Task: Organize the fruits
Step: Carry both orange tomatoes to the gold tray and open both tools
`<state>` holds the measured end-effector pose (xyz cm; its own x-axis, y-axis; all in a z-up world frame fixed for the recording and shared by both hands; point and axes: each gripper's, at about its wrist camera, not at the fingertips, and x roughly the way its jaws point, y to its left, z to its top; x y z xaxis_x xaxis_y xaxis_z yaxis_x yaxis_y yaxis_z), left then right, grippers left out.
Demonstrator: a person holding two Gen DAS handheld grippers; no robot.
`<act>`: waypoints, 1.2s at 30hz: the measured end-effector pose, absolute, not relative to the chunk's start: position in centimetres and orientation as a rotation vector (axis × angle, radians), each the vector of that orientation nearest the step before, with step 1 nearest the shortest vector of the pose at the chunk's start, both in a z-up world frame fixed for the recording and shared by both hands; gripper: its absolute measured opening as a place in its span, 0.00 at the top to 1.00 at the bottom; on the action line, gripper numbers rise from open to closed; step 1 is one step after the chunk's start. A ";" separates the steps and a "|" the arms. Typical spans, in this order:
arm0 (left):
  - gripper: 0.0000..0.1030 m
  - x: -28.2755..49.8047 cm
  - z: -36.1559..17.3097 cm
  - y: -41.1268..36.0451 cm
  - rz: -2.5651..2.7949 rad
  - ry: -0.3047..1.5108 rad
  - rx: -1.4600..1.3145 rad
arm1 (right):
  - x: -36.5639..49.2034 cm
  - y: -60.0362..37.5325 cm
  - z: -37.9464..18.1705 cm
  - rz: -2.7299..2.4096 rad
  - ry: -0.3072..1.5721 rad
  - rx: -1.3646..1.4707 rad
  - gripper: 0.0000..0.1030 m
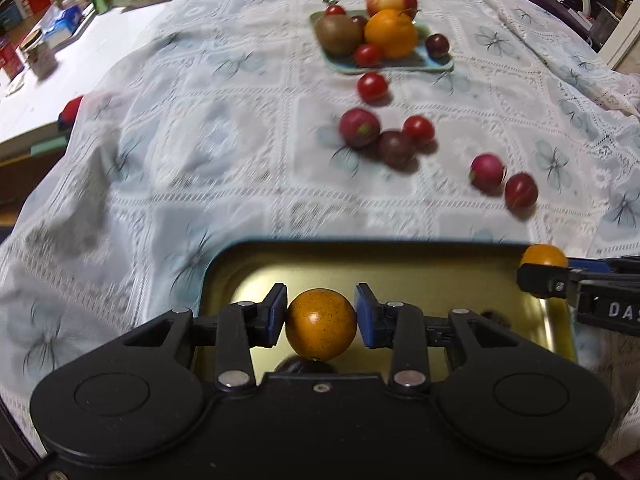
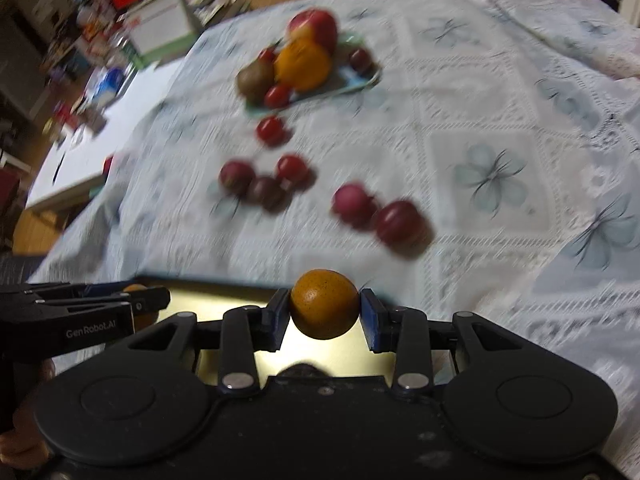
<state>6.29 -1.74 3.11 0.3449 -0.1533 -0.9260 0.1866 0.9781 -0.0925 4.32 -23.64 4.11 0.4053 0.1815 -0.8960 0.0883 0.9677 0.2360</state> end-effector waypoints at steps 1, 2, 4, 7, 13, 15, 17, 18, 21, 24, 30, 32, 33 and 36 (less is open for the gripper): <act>0.56 5.9 3.0 -1.3 -0.214 1.197 0.030 | 4.1 -23.0 3.9 0.070 1.168 0.249 0.63; 0.56 5.6 2.9 -0.9 -0.201 1.190 0.028 | 3.9 -22.3 3.6 0.083 1.180 0.237 0.63; 0.56 4.9 2.8 0.0 -0.166 1.173 0.031 | 3.5 -21.0 3.0 0.115 1.210 0.218 0.63; 0.56 3.8 2.8 1.0 -0.140 1.152 0.034 | 2.7 -19.1 2.4 0.161 1.242 0.192 0.63; 0.56 1.1 2.8 2.6 -0.146 1.159 0.033 | 1.4 -16.2 1.7 0.224 1.285 0.134 0.63; 0.56 0.5 2.6 2.8 -0.151 1.170 0.045 | 1.0 -15.6 1.4 0.234 1.300 0.118 0.63; 0.56 -0.1 2.3 2.7 -0.152 1.184 0.059 | 0.6 -15.2 1.1 0.232 1.313 0.107 0.63; 0.56 -0.3 2.0 2.7 -0.153 1.193 0.062 | 0.4 -15.0 1.0 0.235 1.318 0.098 0.63; 0.56 -0.6 1.2 2.6 -0.152 1.214 0.060 | -0.1 -14.4 0.7 0.237 1.329 0.072 0.63; 0.56 -0.8 0.8 2.5 -0.142 1.218 0.063 | -0.6 -13.8 0.5 0.237 1.316 0.048 0.63; 0.57 -1.2 1.6 2.2 -0.151 1.164 0.081 | -0.9 -13.5 0.4 0.238 1.290 0.014 0.63; 0.56 -1.2 1.8 2.2 -0.154 1.159 0.080 | -0.9 -13.6 0.3 0.243 1.295 0.021 0.63; 0.56 -1.2 1.8 2.2 -0.158 1.158 0.078 | -0.9 -13.6 0.3 0.244 1.298 0.023 0.63; 0.56 -1.1 1.7 2.1 -0.157 1.165 0.080 | -1.1 -13.4 0.1 0.252 1.306 0.020 0.61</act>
<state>-1.15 2.09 1.68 0.3856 -0.0814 -0.9191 0.1641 0.9863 -0.0185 -1.09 -13.43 0.11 0.2386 0.1953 -0.9513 -0.1726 0.9725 0.1564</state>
